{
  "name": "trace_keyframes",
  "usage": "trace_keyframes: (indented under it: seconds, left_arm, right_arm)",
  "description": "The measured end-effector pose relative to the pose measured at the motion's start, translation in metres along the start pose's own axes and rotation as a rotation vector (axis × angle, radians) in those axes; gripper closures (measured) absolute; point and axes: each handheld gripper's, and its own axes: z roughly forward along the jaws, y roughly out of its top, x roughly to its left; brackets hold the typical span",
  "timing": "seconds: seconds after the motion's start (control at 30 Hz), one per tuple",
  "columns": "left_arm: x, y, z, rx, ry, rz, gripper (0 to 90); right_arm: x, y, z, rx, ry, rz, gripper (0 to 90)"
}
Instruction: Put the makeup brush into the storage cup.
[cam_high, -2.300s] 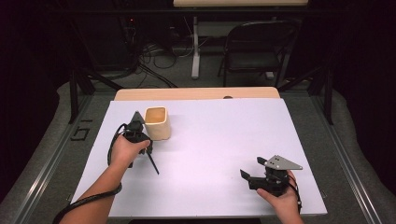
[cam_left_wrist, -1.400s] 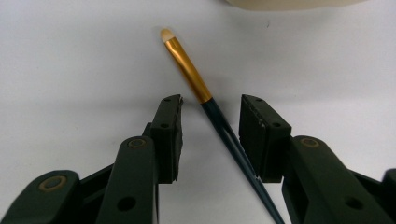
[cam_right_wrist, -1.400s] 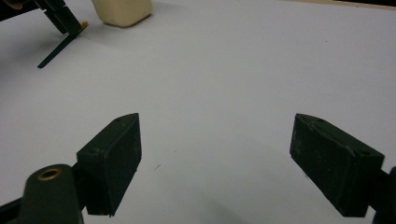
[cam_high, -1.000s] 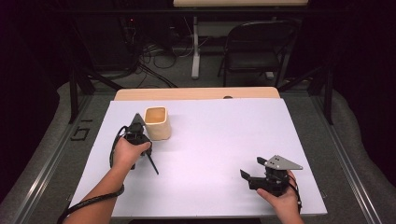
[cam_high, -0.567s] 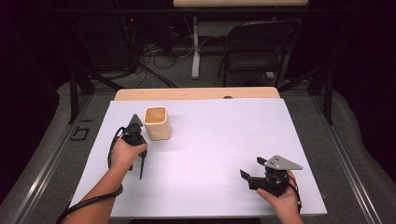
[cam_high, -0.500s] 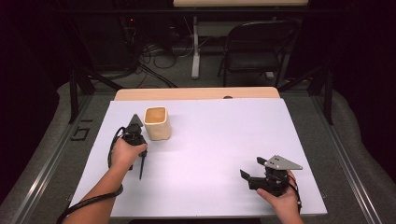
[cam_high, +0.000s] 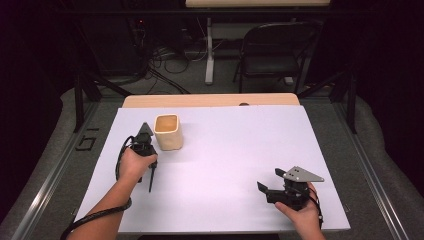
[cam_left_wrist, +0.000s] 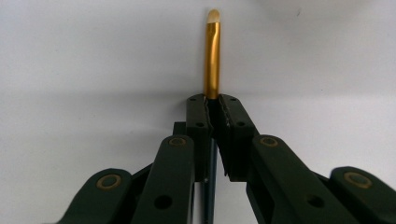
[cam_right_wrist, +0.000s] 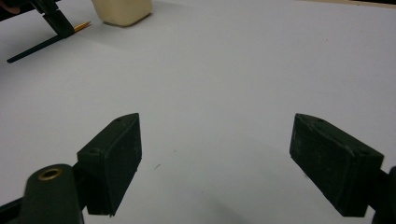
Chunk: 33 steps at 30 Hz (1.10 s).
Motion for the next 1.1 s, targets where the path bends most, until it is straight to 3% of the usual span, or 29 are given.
trace_keyframes:
  seconds: [0.3, 0.53, 0.63, 1.1]
  left_arm:
    - [0.0, -0.001, 0.0, -0.006, 0.002, 0.01, 83.4]
    - [-0.001, -0.003, -0.01, -0.021, -0.045, 0.026, 83.5]
    - [-0.001, -0.005, -0.019, -0.043, -0.056, 0.045, 83.5]
    - [0.005, -0.02, -0.052, -0.151, -0.179, 0.128, 83.5]
  right_arm:
    - [0.0, 0.0, 0.0, -0.002, 0.001, -0.001, 16.5]
    - [0.0, 0.0, 0.0, -0.009, -0.001, 0.002, 16.5]
    - [0.0, 0.0, -0.001, 0.008, 0.0, 0.0, 16.5]
    - [0.0, 0.0, 0.0, 0.002, -0.004, 0.003, 16.5]
